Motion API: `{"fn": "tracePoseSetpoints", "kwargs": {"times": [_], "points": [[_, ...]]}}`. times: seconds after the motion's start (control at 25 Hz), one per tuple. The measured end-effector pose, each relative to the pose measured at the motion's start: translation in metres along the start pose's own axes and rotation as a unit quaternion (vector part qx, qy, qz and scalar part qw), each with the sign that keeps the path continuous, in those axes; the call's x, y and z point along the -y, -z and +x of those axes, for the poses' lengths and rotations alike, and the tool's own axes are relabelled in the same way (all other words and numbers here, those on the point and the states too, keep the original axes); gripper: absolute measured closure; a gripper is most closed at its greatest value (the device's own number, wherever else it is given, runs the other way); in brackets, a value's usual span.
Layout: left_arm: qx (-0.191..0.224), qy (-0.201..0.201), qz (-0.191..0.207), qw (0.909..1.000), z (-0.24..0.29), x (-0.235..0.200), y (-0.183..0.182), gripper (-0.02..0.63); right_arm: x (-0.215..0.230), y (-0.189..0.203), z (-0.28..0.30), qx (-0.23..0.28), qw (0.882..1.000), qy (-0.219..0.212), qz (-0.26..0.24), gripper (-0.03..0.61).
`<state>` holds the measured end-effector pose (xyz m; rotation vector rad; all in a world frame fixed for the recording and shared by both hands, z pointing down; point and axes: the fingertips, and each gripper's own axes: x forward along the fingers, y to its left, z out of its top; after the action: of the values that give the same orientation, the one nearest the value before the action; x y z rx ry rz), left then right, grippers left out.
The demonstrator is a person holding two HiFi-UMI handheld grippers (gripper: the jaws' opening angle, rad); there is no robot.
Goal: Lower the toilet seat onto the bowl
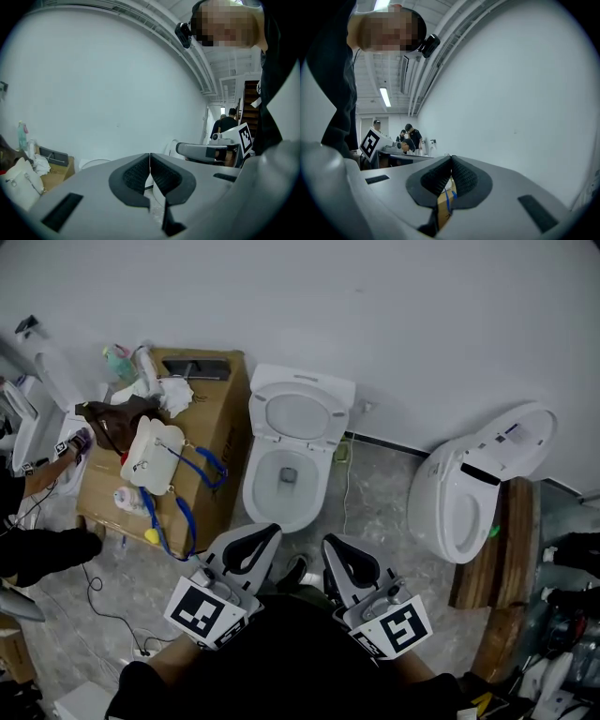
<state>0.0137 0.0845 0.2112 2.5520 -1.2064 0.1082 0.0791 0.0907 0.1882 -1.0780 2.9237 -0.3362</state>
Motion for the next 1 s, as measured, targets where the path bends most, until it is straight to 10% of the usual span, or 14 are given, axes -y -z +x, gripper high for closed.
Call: {"fn": "tracePoseSetpoints", "kwargs": {"times": [1.0], "points": [[-0.001, 0.040, 0.042, 0.9983, 0.080, -0.147, -0.048, 0.592, 0.094, 0.002, 0.131, -0.021, 0.994, 0.102, 0.042, 0.545]]}}
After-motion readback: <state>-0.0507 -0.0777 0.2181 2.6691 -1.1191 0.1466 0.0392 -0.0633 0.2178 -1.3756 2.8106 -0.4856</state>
